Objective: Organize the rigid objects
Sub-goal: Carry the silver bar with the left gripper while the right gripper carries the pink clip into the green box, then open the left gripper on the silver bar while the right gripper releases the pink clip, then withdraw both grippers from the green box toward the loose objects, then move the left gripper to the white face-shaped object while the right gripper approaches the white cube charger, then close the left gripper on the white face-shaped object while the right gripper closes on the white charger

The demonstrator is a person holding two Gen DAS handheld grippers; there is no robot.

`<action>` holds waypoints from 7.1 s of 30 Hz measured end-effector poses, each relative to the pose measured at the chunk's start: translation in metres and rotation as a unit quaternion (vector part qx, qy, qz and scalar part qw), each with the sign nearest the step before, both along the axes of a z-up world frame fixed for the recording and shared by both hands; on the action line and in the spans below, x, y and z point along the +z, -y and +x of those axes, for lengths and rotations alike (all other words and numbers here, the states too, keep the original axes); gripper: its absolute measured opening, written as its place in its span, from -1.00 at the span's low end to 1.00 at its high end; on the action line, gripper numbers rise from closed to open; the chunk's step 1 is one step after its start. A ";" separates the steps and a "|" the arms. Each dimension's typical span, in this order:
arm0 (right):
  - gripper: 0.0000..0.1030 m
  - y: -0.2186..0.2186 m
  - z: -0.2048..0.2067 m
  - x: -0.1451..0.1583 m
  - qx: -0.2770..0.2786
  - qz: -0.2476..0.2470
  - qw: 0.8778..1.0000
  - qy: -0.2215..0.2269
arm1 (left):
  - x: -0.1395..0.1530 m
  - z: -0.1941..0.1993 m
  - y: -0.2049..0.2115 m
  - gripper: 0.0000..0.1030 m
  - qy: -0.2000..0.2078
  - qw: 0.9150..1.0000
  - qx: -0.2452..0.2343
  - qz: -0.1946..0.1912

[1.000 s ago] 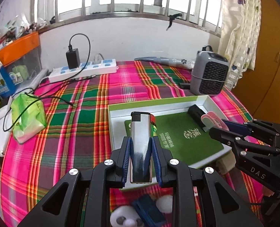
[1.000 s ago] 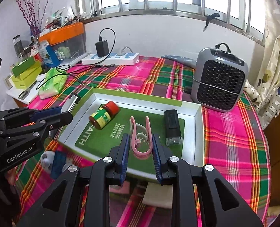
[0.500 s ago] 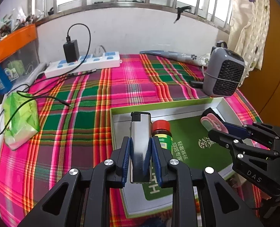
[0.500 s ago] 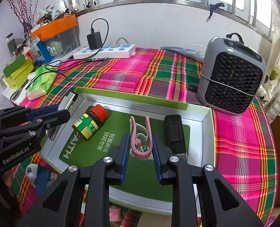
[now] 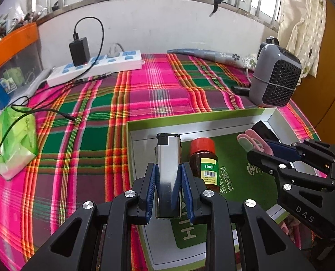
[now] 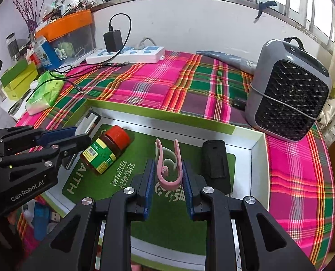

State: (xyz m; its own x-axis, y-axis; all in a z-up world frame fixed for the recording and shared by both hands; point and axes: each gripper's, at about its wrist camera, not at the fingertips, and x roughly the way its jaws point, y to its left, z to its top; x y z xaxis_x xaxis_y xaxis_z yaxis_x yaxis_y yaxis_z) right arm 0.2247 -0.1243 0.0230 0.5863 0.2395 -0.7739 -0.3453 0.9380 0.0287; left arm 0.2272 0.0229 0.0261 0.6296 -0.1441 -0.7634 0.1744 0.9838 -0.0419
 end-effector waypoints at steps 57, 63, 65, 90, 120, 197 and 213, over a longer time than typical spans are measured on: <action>-0.50 -0.003 0.006 -0.011 0.006 0.005 1.000 -0.011 | -0.005 0.003 0.008 -0.47 -0.003 1.000 -0.012 0.015; -0.39 -0.005 0.002 -0.008 0.009 0.006 1.000 -0.004 | -0.003 -0.002 0.007 -0.40 -0.002 1.000 -0.008 0.016; -0.38 -0.005 0.000 -0.007 0.009 0.006 1.000 -0.002 | -0.002 -0.005 0.007 -0.37 0.000 1.000 -0.004 0.016; -0.33 0.006 -0.052 0.021 -0.013 0.023 0.999 0.026 | 0.032 -0.063 -0.013 -0.35 0.045 0.999 0.023 -0.008; 0.00 0.067 -0.122 0.014 -0.085 0.049 0.995 0.025 | 0.005 -0.144 -0.067 -0.25 0.026 0.996 0.060 -0.067; -0.01 0.033 -0.105 -0.016 0.051 0.009 0.999 -0.012 | -0.019 -0.130 -0.050 -0.20 -0.027 0.995 0.045 -0.089; -0.31 0.034 -0.111 -0.014 0.052 0.021 0.998 -0.010 | -0.020 -0.133 -0.055 -0.37 -0.024 0.993 0.058 -0.102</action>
State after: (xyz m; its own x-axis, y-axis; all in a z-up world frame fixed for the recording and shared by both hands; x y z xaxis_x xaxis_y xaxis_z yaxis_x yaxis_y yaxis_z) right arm 0.1138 -0.1580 0.0092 0.5412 0.3301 -0.7734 -0.4389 0.8954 0.0751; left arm 0.0939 0.0784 0.0063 0.6150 -0.2277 -0.7550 0.0539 0.9673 -0.2479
